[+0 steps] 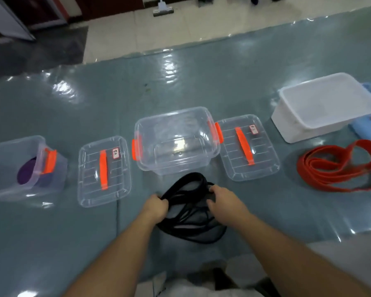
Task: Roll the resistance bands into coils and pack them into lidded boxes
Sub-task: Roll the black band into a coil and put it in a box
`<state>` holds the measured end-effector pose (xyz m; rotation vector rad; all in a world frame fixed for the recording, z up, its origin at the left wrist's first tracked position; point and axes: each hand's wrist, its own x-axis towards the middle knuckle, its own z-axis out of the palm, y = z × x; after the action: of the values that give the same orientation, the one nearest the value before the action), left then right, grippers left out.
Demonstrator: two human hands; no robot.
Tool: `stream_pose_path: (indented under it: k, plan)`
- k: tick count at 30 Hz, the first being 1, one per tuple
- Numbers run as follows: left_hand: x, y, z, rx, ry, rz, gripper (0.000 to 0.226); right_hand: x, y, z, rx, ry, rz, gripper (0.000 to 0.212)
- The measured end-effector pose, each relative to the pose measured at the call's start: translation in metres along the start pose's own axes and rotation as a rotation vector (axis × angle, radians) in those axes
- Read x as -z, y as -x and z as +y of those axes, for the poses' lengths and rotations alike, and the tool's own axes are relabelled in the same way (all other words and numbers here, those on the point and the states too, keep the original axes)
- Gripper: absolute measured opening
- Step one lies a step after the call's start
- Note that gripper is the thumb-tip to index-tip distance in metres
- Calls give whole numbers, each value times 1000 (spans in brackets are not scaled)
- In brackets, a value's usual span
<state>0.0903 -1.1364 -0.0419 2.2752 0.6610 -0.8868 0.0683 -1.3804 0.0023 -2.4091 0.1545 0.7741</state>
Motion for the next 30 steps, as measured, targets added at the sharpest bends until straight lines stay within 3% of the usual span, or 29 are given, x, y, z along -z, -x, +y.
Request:
stream_pose_path:
  k: [4, 9, 14, 17, 21, 25, 28, 30]
  plan:
    - [0, 6, -3, 20, 35, -10, 31, -10, -5, -4, 90, 8, -31, 56]
    - [3, 2, -12, 43, 96, -66, 48, -30, -14, -17, 102, 40, -142, 64]
    - [-2, 7, -26, -133, 84, 133, 30, -44, -19, -21, 44, 2, -43, 38]
    - [-5, 7, -25, -147, 99, 109, 37, -50, -17, -21, 33, -58, 81, 19]
    - [0, -3, -24, -128, 15, 63, 26, -48, -8, -19, 26, -52, 244, 20]
    - [6, -8, -22, -128, -115, 96, 14, -50, -1, -21, -18, -37, 295, 15]
    - [10, -2, -22, -203, -40, 155, 9, -47, 3, -25, -39, -70, 320, 7]
    - [18, 6, -23, -276, 51, 160, 9, -42, 7, -27, -41, -92, 314, 22]
